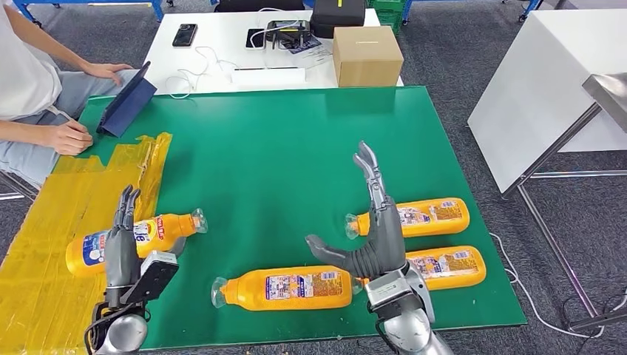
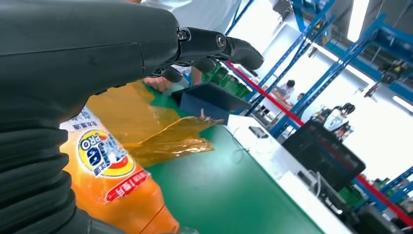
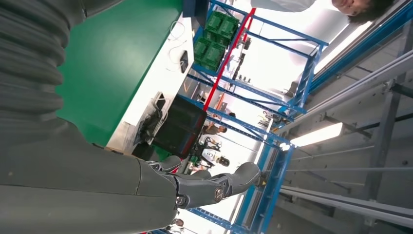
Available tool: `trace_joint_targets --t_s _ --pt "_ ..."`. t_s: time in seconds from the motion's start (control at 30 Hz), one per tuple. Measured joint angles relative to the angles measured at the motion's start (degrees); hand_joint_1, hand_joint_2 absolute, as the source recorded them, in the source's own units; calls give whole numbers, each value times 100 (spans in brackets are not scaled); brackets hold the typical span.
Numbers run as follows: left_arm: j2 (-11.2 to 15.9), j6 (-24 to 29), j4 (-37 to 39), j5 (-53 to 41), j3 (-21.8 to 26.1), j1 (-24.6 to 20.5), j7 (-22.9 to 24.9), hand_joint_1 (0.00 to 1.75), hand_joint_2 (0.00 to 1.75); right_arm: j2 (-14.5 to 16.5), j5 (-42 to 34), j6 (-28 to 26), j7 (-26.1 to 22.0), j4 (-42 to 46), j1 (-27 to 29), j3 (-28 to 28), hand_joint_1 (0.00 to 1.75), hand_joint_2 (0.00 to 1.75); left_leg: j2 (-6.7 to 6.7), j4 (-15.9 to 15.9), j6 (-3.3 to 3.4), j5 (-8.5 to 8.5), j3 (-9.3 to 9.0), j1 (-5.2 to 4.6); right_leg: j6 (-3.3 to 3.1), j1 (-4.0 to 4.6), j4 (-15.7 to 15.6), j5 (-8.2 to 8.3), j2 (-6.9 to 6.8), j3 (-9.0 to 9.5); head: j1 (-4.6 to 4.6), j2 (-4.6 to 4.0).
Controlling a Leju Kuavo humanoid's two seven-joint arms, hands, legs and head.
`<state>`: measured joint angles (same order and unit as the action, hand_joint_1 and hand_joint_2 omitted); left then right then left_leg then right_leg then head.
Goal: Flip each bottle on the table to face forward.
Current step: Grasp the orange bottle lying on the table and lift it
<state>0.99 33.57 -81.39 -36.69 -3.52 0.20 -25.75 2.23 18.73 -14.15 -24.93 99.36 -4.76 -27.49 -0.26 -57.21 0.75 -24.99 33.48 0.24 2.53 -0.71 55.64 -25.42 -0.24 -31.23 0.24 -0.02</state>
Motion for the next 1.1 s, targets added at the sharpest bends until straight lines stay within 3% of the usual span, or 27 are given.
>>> trace_joint_targets --t_s 0.2,0.47,0.73,0.9,1.1 --pt "-54 3 -236 95 56 86 -85 0 175 -7 13 -4 0 -71 -21 -5 0 175 0 0 0 2 0 2 0 1 1 0 0 2 1 0" --pt "-304 239 -951 814 189 328 -912 0 175 -131 815 -53 310 -231 -166 -206 0 175 -2 0 0 0 2 0 0 -3 0 0 -1 0 1 0" --pt "-459 264 -1481 865 84 523 -900 0 175 -303 1525 -29 724 -461 -199 -485 0 175 -1 0 0 0 2 0 0 -1 0 0 -1 -1 0 0" --pt "-487 115 -1568 929 -11 559 -830 0 175 -475 2204 418 1239 -707 -237 -725 0 175 -2 0 0 0 0 0 0 -1 0 0 -1 -1 0 0" --pt "-529 109 -1572 1002 -168 546 -794 0 175 -785 2668 556 1472 -1283 -189 -1058 0 175 -2 -1 1 0 2 -2 0 -5 -1 0 -1 -2 0 0"
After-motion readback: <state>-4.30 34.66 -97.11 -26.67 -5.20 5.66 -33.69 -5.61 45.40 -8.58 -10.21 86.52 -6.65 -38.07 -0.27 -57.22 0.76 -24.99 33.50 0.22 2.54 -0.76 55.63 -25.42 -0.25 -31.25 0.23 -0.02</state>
